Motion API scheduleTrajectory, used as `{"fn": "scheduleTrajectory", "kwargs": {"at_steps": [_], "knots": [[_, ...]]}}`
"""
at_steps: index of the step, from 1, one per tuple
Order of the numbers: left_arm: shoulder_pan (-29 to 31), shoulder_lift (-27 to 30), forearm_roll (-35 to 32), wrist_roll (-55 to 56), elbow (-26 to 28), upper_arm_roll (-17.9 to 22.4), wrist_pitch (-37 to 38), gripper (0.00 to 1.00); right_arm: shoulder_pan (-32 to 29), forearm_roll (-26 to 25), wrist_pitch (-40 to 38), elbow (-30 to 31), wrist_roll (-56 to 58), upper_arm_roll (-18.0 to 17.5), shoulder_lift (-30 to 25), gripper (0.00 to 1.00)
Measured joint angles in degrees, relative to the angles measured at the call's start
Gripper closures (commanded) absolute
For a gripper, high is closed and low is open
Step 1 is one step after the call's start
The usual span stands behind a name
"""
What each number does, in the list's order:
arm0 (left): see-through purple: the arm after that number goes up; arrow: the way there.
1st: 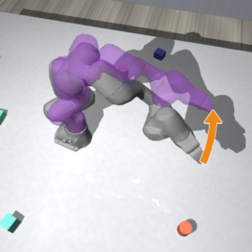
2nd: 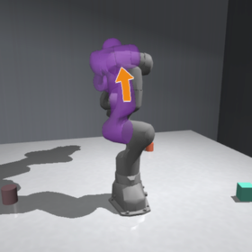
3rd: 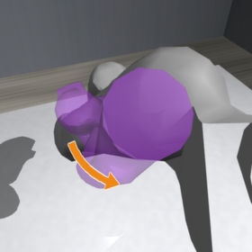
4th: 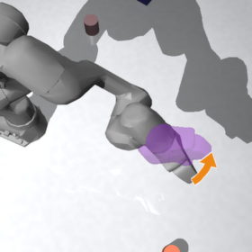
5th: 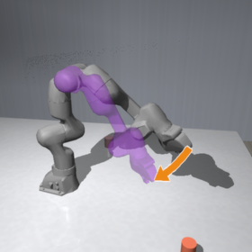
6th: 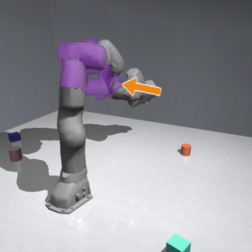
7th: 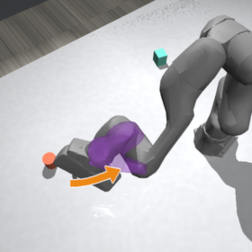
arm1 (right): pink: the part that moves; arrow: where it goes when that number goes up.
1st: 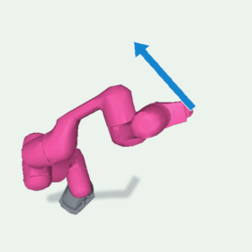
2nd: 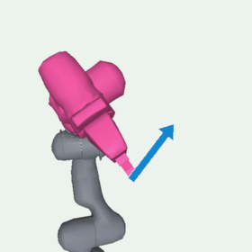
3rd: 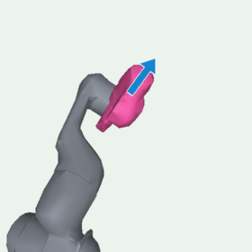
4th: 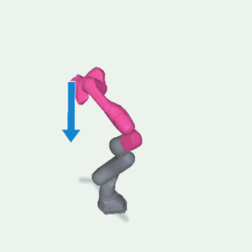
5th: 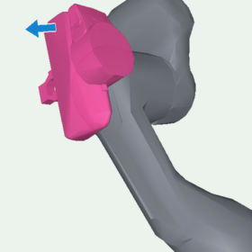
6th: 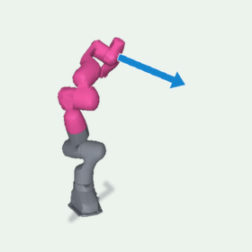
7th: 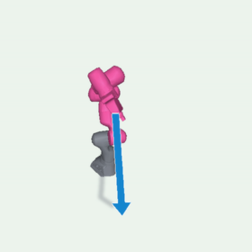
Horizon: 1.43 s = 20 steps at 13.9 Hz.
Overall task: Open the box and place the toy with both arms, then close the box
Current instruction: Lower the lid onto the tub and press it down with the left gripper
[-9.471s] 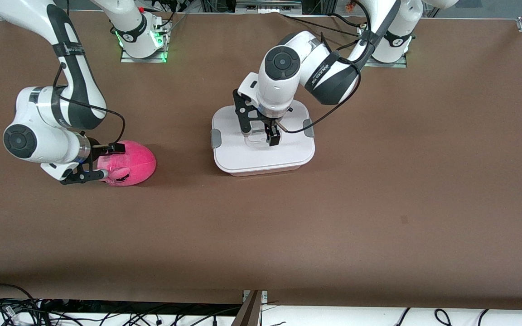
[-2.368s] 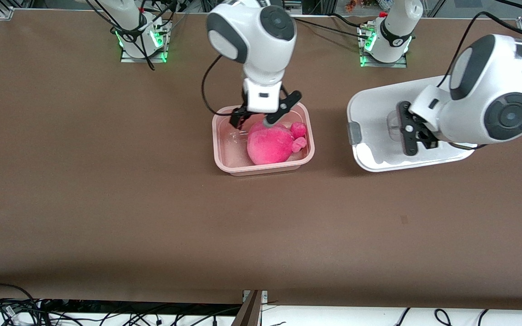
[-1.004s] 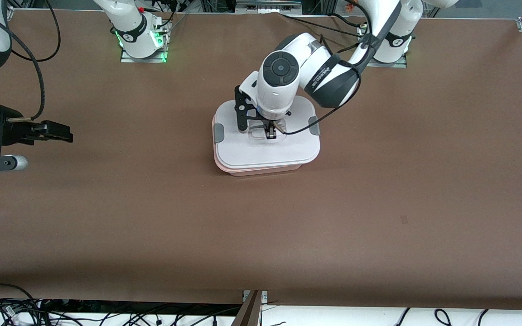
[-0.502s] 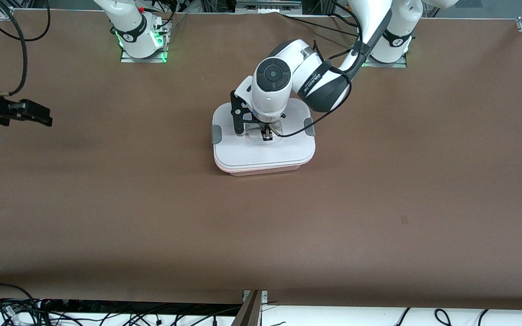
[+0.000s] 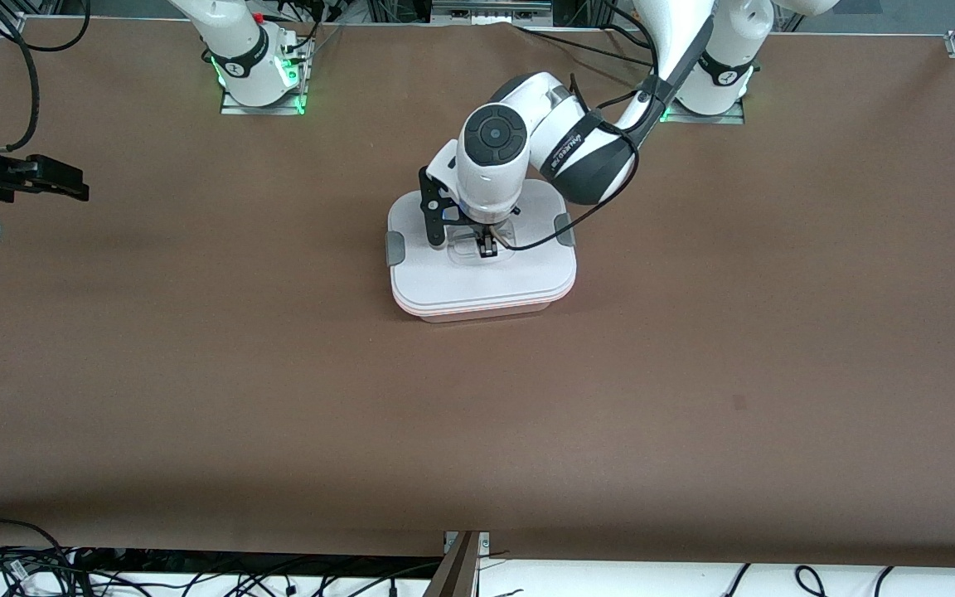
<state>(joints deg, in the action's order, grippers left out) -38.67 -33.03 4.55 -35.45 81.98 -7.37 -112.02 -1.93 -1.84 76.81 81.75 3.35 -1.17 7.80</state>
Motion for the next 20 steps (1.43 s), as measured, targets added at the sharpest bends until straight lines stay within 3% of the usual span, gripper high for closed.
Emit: {"fn": "scheduleTrajectory", "kwargs": {"at_steps": [20], "knots": [[-0.7,-0.3,-2.4,4.8,-0.3,0.3,-0.5,1.00,-2.0,1.5,0.4,2.4,0.3,1.2,0.2,0.00]]}}
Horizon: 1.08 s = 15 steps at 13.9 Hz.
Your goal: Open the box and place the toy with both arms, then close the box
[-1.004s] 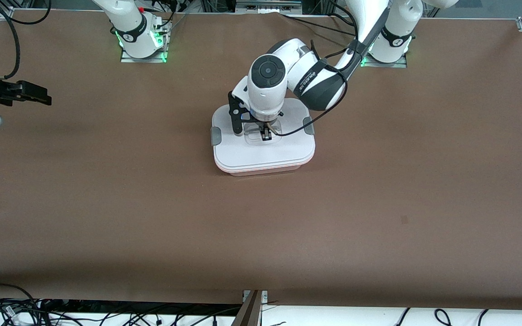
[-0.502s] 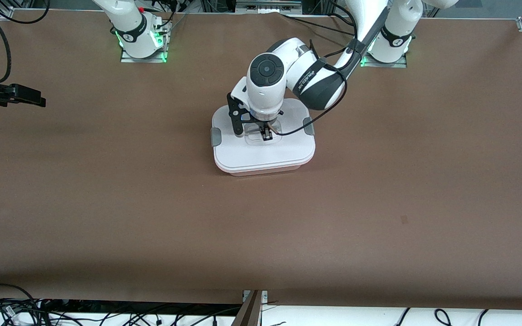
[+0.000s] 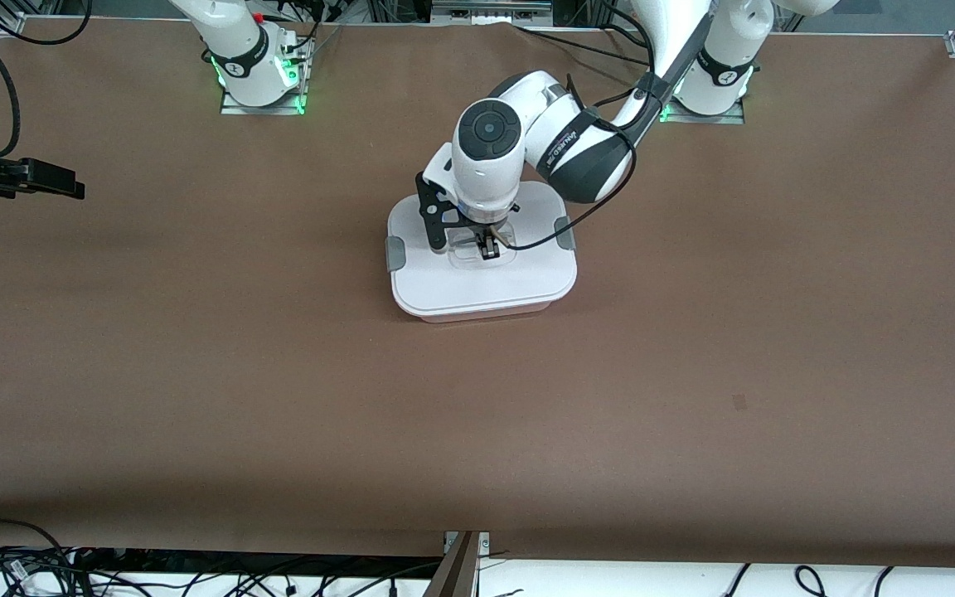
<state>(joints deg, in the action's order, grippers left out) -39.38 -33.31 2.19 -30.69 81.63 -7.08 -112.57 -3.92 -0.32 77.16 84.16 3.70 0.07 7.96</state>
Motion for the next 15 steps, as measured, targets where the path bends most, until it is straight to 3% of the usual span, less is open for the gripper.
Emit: {"fn": "scheduleTrajectory", "kwargs": {"at_steps": [2,3,4,10,15], "knots": [[-0.1,-0.1,-0.1,0.0,-0.1,0.0,0.0,0.98,0.0,0.5,0.0,0.0,0.0,0.0,0.0,0.00],[-0.1,-0.1,-0.2,0.0,-0.1,0.0,0.0,0.39,0.0,0.6,0.0,0.0,0.0,0.0,0.0,0.00],[-0.1,-0.1,-0.2,0.0,-0.1,0.0,0.0,0.00,0.1,0.6,0.0,0.0,0.0,0.0,0.0,0.00],[0.2,0.5,-0.7,1.5,-1.1,0.5,1.3,0.00,0.1,0.7,0.0,0.0,0.0,-0.1,0.0,0.00],[5.3,9.3,-0.7,7.5,-3.0,1.5,14.9,0.00,0.2,0.7,0.0,0.0,0.1,-0.1,0.0,0.00]]}}
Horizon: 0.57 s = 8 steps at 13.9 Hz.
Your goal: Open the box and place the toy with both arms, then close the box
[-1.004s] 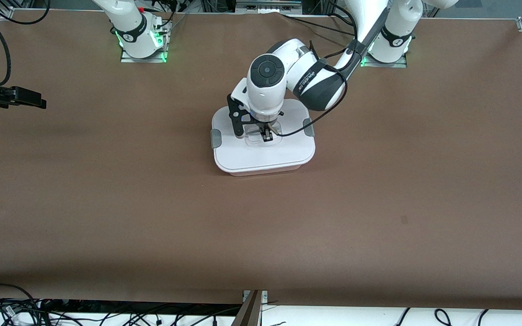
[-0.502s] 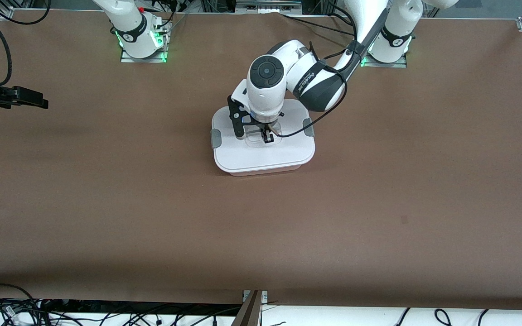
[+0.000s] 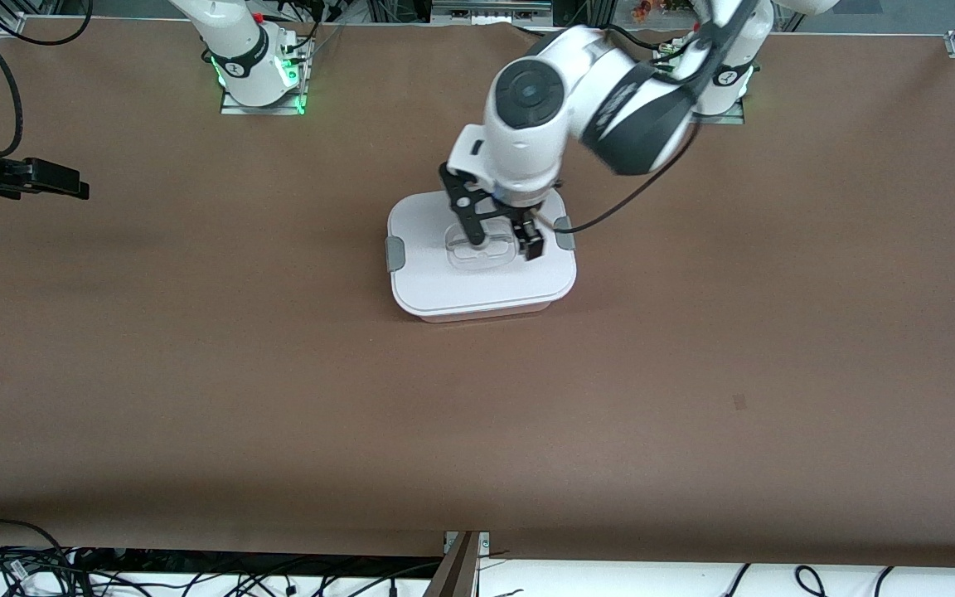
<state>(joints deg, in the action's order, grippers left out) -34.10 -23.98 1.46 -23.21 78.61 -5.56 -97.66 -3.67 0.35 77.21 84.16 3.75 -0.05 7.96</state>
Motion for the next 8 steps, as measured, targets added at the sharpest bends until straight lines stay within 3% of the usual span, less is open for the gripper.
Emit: {"fn": "scheduleTrajectory", "kwargs": {"at_steps": [5,8], "knots": [[13.6,8.6,-1.2,2.2,-0.1,0.4,14.1,0.00,0.1,0.0,0.4,0.0,0.2,-0.1,0.0,0.00],[16.9,10.2,-6.0,6.9,-0.1,0.3,19.0,0.00,0.3,0.0,0.8,-0.1,0.6,-0.4,0.0,0.00]]}}
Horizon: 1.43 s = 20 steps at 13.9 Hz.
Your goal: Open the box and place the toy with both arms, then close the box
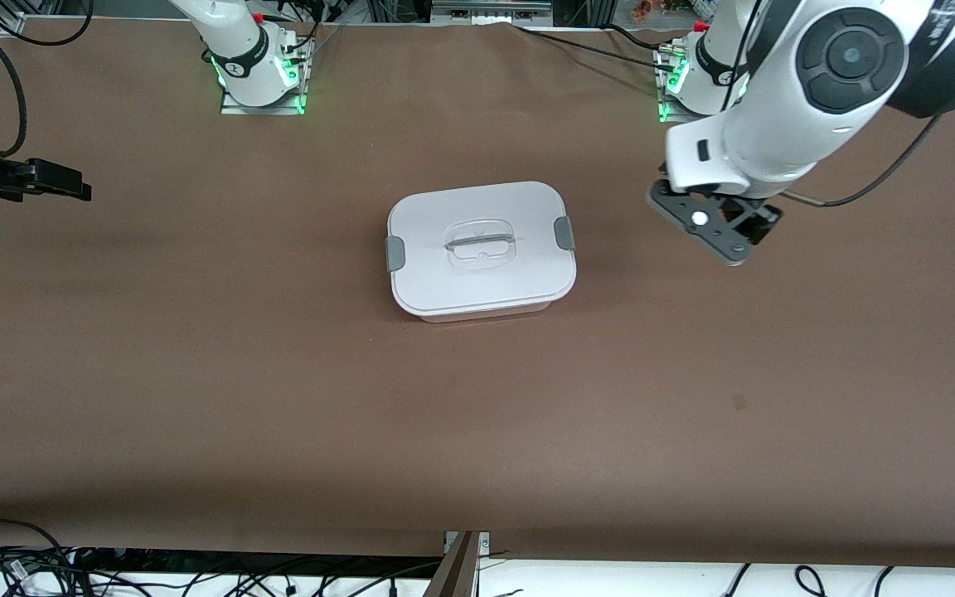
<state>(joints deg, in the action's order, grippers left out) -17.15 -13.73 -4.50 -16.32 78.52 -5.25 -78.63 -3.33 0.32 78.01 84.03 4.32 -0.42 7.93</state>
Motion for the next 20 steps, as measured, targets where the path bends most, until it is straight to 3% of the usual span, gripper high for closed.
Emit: {"fn": "scheduleTrajectory", "kwargs": {"at_steps": [3,8,10,15,20], "knots": [[1.0,1.2,-7.9,4.1,0.0,0.2,2.2,0.00,1.6,-0.5,0.1,-0.3,0.0,-0.2,-0.1,0.00],[10.7,4.1,-7.4,13.6,0.6,0.8,-3.0,0.00,2.1,-0.7,0.1,-0.4,0.0,0.1,-0.1,0.00],[14.6,6.6,-4.4,13.6,3.8,0.9,-7.0,0.00,2.1,-0.7,0.1,-0.4,0.0,0.1,-0.1,0.00],[18.0,16.1,0.6,14.0,18.5,0.8,-18.0,0.00,2.1,-0.7,0.1,-0.4,0.0,0.2,-0.1,0.00],[18.1,16.9,0.8,14.3,19.8,0.0,-17.2,0.00,2.1,-0.7,0.1,-0.5,0.0,0.2,-0.1,0.00]]}}
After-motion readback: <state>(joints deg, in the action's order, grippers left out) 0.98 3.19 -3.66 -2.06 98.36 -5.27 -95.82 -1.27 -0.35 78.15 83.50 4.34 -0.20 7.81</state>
